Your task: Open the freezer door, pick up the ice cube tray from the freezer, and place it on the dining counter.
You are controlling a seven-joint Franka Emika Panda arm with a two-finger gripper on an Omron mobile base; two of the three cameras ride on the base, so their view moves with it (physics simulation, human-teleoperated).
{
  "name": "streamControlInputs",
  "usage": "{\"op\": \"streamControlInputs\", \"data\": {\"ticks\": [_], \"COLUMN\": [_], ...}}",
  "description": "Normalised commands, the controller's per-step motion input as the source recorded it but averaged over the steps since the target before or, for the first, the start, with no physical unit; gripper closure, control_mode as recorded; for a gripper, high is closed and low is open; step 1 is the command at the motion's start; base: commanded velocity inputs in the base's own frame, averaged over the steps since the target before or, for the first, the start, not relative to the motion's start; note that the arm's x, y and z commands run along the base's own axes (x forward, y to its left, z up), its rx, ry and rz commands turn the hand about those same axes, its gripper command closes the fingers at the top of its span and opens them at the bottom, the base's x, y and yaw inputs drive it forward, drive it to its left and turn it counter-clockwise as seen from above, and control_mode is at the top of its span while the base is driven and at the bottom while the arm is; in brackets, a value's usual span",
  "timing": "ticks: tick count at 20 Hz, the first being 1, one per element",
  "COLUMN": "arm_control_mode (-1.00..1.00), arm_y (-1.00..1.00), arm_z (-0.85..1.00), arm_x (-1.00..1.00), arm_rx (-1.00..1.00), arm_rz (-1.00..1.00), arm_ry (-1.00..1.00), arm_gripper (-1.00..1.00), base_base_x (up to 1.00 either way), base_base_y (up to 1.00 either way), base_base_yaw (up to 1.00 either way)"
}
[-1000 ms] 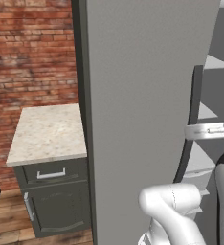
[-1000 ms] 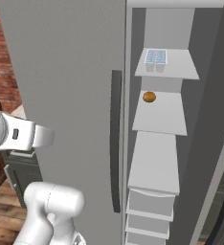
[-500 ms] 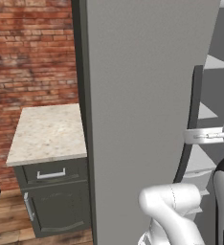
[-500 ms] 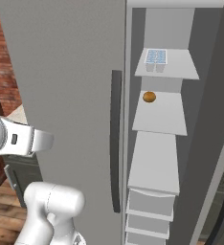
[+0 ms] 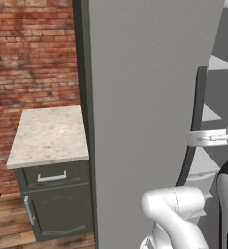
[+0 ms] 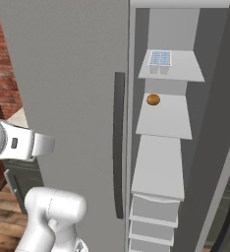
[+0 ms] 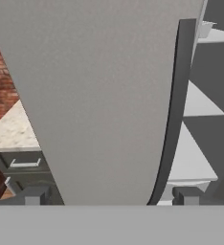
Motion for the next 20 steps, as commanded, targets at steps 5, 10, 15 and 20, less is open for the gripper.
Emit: {"op": "streamControlInputs", "data": {"ticks": [5,10,15,20], "arm_control_mode": [1.0,1.0,1.0,1.0], "arm_y": [0.0,0.0,0.0,0.0], "arm_z": [0.0,0.0,0.0,0.0], "arm_x": [0.0,0.0,0.0,0.0], "arm_rx": [0.0,0.0,0.0,0.0], "arm_rz": [0.0,0.0,0.0,0.0], "arm_ry": [0.0,0.0,0.0,0.0], "arm_gripper": [-1.0,-1.0,-1.0,-1.0], "base_base_x": [0.0,0.0,0.0,0.0], "base_base_y": [-0.31,-0.38,-0.32,-0.18], "base_base_yaw": [-0.01,-0.15,-0.27,-0.29]}}
